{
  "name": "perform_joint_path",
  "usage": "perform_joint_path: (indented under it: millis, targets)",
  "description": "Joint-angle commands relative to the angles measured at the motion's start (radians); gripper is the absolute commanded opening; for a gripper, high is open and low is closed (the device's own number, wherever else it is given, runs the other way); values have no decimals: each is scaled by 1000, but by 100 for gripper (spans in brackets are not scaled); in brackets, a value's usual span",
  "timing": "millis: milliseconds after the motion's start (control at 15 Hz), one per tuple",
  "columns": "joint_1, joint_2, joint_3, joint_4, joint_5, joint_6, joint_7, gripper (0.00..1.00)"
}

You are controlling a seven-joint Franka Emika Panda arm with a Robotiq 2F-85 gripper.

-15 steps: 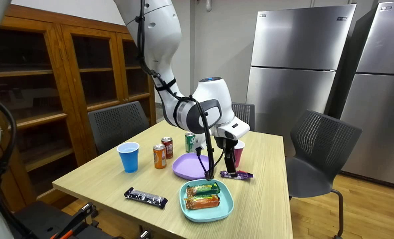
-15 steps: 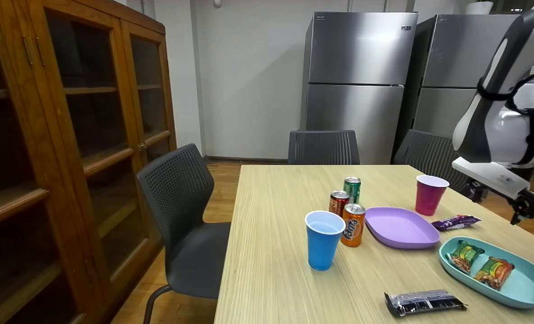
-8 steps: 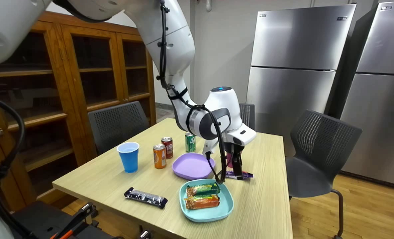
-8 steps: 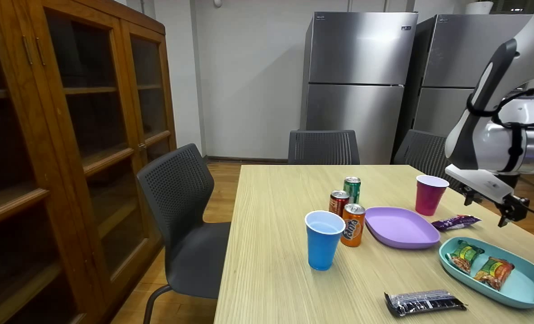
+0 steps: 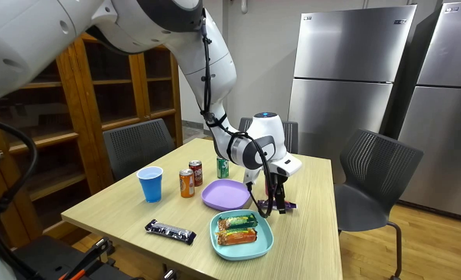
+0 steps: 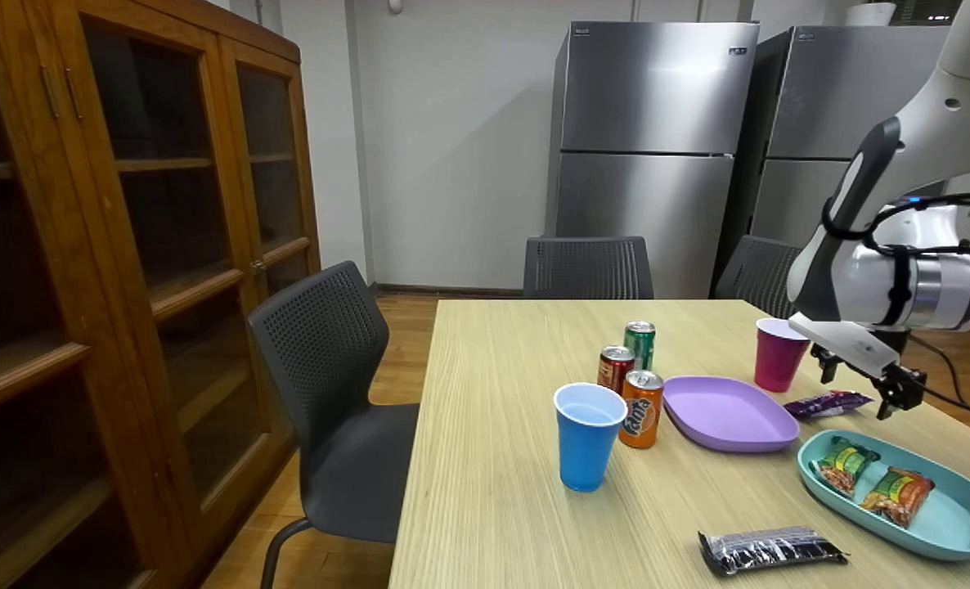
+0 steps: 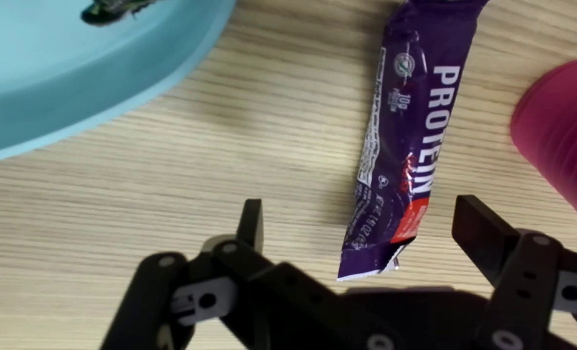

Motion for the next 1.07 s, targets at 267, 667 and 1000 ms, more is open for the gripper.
perform_joint_path:
  millis: [267, 667, 1000]
  targets:
    - [-27, 114, 12, 192, 1, -119, 14, 100]
    - [-35, 160, 11, 265, -2, -158, 18, 68]
    - [-54, 126, 20, 239, 2, -167, 0, 28]
